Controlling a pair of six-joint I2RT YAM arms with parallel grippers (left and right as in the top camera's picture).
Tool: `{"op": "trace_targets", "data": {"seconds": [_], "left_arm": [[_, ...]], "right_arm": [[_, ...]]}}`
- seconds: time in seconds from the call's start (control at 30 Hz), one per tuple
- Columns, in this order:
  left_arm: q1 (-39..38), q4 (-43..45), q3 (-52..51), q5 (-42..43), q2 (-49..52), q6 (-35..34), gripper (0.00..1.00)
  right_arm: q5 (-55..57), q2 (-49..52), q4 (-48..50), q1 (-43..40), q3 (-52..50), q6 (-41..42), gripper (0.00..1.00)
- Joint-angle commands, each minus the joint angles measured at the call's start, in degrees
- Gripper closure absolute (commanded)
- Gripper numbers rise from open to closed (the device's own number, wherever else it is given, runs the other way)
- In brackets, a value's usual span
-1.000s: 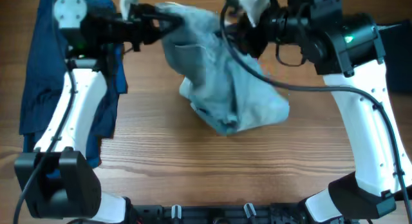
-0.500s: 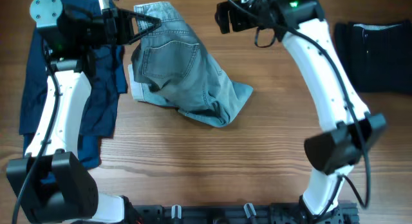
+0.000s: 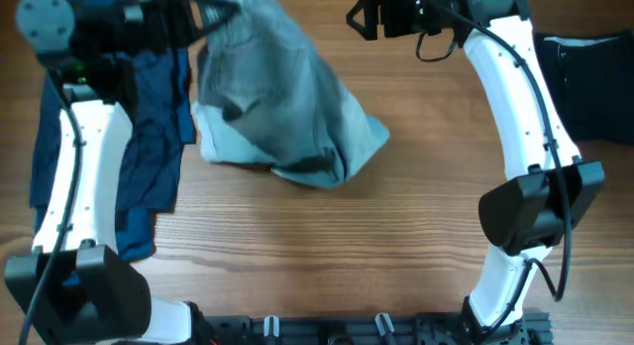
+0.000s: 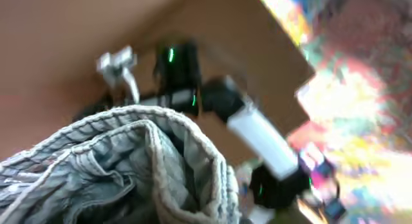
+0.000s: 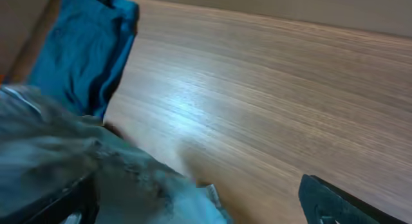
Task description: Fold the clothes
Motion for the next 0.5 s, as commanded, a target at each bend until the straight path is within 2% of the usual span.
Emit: {"op": "trace_targets", "data": {"seconds": [0.0,0.07,0.17,0.23,0.3,0.37,0.47], "left_arm": [[2.01,-5.88,3.58,-23.45,-2.29,-10.84,0.96],[2.99,-17.14,3.58,-34.36,-2.29,-13.57,0.96],[2.99,-32.2,3.58,-46.88,-2.29,-11.58,0.96],[2.01,-39.89,3.58,-50.05,-2.29,-4.98,0.96],[0.2,-46.21,3.58,-52.11,-2.36,4.98,0.96],[-1.84,-48.94,3.58,-55.04,-2.73,10.1,0.96],[-6.08,-49.86,3.89,-64.48,-5.01,16.96,0.96]], "right_arm": [[-1.64,-0.72,-0.61,0.11,0.66,-1.2,0.0],[-1.64,-0.72,-1.18,0.11,0.66,-1.22,0.01],[-1.6,-0.72,-1.49,0.11,0.66,-1.25,0.0],[-1.6,-0.72,-1.42,0.11,0.66,-1.22,0.01],[-1.62,-0.72,-1.38,0.11,0.66,-1.25,0.0],[-1.62,-0.72,-1.64,0.11,0.66,-1.27,0.01],[-1.64,-0.72,-3.26,0.35,0.66,-1.2,0.02]]}}
